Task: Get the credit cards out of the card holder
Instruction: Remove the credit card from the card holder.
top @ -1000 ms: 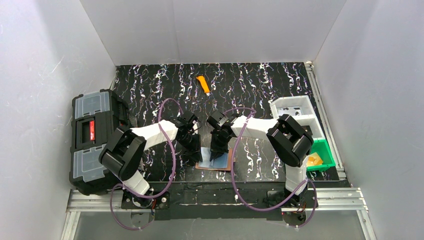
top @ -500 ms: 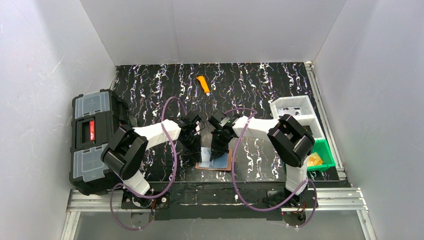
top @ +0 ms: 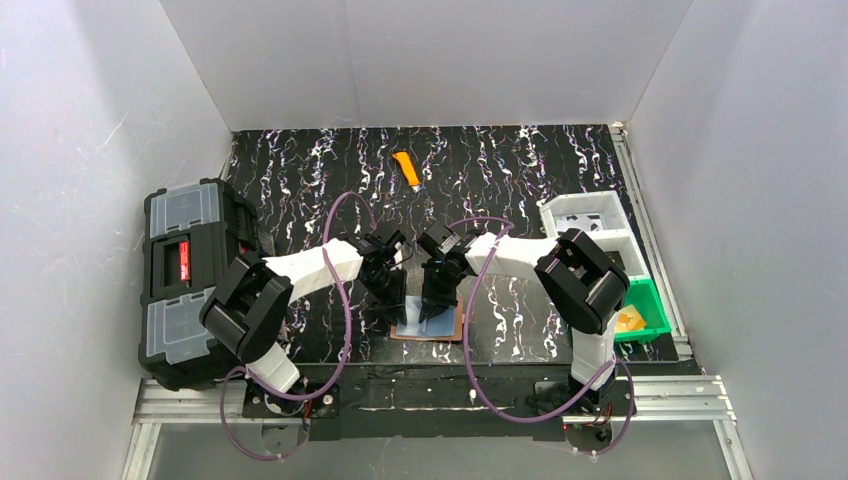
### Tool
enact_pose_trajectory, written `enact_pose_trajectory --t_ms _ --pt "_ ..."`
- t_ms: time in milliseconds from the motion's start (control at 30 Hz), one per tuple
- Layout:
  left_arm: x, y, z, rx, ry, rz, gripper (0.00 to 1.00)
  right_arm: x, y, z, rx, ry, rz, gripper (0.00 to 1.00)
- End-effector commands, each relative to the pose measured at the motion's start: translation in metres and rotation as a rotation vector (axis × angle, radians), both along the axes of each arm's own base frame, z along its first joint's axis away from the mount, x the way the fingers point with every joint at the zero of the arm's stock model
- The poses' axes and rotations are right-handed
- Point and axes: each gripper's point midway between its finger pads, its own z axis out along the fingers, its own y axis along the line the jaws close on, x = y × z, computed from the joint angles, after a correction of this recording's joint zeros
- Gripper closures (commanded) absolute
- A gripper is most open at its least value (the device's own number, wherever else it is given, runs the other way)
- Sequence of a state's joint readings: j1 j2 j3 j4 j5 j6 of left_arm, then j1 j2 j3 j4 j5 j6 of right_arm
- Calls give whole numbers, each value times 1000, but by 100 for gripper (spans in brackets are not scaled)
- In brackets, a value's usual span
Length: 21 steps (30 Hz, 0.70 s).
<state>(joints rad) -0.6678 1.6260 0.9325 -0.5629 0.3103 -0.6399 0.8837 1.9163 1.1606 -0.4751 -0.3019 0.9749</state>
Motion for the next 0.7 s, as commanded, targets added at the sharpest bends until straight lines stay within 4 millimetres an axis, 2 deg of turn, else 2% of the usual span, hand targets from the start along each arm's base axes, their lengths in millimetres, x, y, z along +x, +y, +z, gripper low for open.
enact_pose_trajectory --t_ms 0,133,267,467,667 --pt "-1 -6 21 -35 -33 -15 73 -24 -32 -72 -197 1 38 99" --pt "-7 -2 19 -27 -20 -13 70 -24 -32 -73 -196 -1 39 99" --pt "-9 -8 17 -70 -16 -5 69 -24 -31 -73 -197 0 38 99" --pt "-6 -14 16 -93 -9 1 71 -24 -32 -72 -195 0 39 99" --pt "-6 -9 3 -53 -2 11 74 -24 -31 -72 -194 -2 39 99"
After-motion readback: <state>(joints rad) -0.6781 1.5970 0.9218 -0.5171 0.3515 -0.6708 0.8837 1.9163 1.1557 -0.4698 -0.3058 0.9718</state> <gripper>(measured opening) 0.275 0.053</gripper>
